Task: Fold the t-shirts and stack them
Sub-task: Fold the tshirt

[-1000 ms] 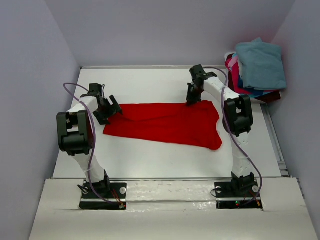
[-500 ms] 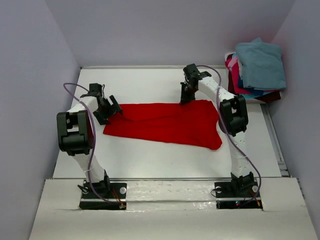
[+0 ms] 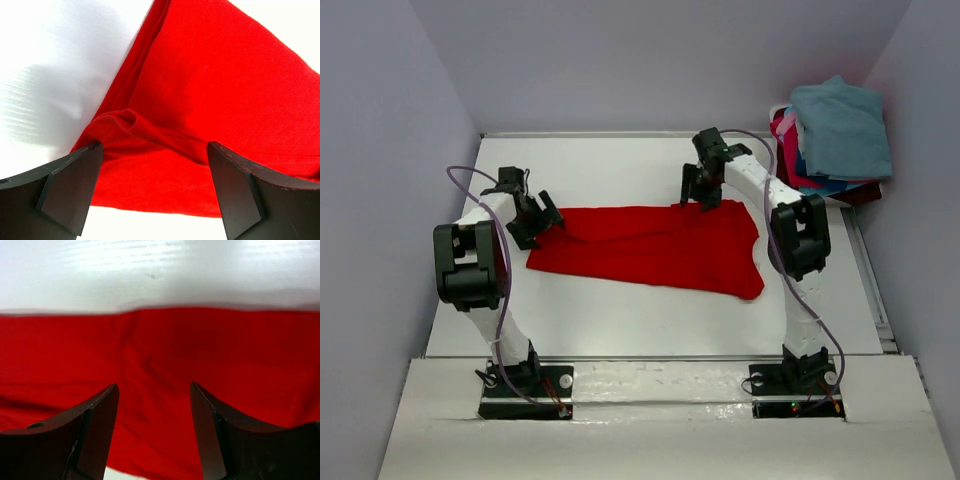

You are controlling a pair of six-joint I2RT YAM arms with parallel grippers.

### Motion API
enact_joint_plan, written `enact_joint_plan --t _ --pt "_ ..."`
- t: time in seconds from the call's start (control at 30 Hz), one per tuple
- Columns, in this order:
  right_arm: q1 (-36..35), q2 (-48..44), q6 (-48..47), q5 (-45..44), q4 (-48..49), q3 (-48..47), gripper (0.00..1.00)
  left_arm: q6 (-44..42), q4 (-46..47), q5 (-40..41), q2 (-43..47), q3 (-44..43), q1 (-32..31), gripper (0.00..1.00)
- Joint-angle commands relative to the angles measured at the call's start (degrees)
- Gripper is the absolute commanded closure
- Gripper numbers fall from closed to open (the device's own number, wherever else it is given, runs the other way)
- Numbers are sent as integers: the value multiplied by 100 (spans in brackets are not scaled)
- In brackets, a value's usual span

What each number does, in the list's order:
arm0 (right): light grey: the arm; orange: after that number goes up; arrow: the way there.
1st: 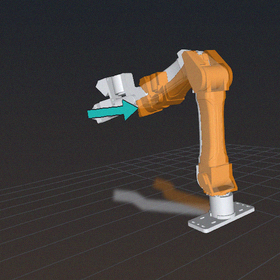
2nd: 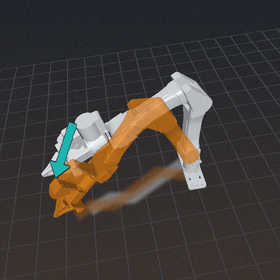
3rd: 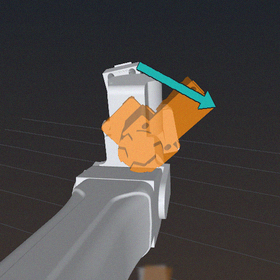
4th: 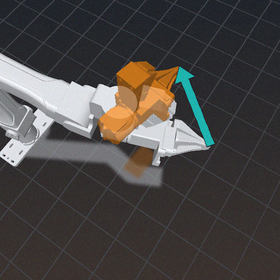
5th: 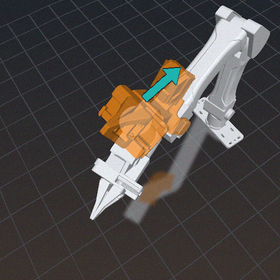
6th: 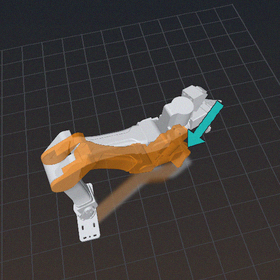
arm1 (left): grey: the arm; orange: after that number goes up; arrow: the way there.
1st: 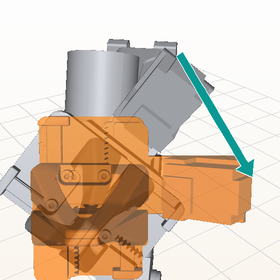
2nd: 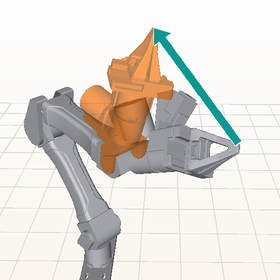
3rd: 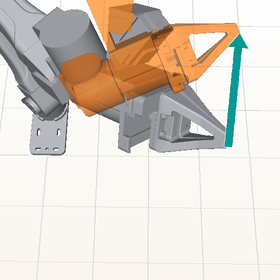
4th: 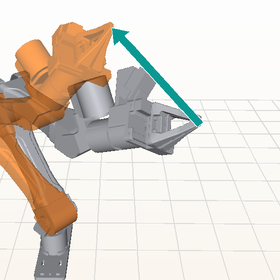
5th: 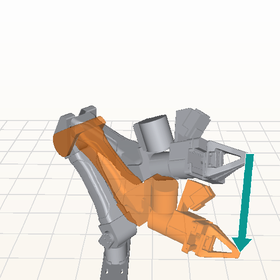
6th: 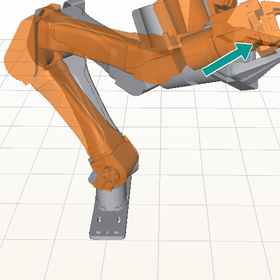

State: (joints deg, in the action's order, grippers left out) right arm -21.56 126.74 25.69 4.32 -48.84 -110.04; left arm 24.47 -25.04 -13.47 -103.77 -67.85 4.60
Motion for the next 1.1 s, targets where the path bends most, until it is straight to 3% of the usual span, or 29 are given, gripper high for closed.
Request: enact_joint_plan --t 0.0,0.4,0.53,0.6,0.73,1.07 --pt "-32 -1062 356 -142 32 561 36 -74 -45 20 128 9 15 1" --pt "-85 -2724 726 95 85 3232 37 -21 -80 20 260 -17 15 1" --pt "-85 -2874 797 175 296 3822 48 -4 -115 12 295 -105 15 1" --pt "-85 -2874 823 157 357 3963 61 -4 -115 3 304 -105 15 1" --pt "-85 -2883 867 105 410 4201 75 -21 -133 3 339 -105 15 1" --pt "-85 -2769 981 175 639 4588 79 -179 -194 20 717 -342 15 1"
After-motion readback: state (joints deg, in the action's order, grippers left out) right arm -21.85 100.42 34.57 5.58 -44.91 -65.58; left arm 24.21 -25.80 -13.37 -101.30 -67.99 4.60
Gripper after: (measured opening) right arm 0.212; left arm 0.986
